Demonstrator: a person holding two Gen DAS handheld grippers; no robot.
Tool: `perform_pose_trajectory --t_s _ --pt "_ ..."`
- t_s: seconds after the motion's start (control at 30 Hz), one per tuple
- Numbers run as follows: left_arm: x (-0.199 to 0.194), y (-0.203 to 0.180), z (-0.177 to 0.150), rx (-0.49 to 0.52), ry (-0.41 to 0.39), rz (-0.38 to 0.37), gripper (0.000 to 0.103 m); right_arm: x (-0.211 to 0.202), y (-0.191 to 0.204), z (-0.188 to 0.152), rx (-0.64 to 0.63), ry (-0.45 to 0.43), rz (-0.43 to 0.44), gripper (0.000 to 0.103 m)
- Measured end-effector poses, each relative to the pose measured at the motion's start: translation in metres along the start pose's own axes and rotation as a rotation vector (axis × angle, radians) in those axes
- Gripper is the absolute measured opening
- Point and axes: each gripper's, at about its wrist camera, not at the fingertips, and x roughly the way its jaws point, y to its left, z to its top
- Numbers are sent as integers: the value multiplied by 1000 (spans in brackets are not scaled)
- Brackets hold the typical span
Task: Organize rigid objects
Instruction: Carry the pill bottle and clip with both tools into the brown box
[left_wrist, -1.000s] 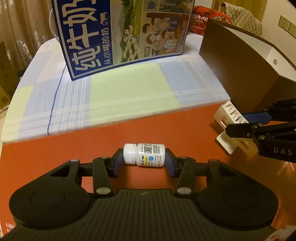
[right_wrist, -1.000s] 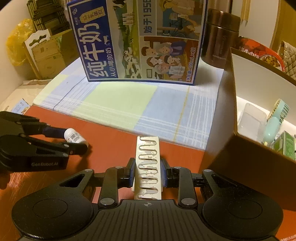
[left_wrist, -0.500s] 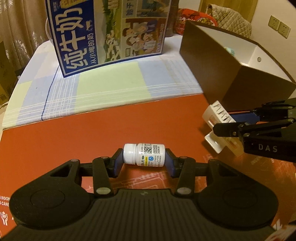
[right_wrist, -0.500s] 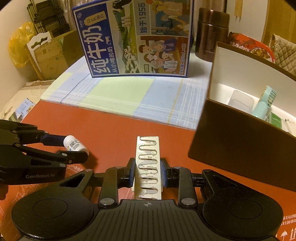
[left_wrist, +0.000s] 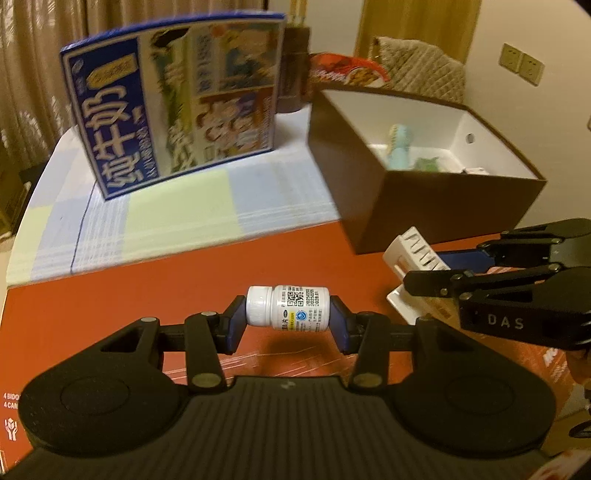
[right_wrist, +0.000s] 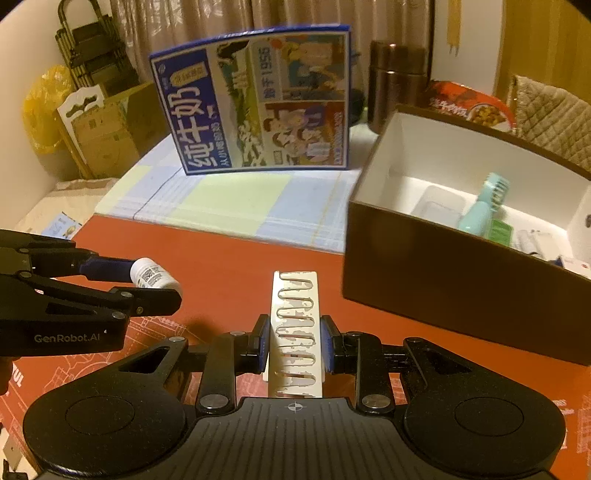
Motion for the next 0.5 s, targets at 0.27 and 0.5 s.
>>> perform_pose_trajectory --t_s 0.27,0.5 --pt "-9 -43 15 54 -38 -24 43 -37 -28 -7 37 -36 -24 25" --pt "-11 -82 27 94 -55 -49 43 -67 -60 -13 68 -63 -45 25"
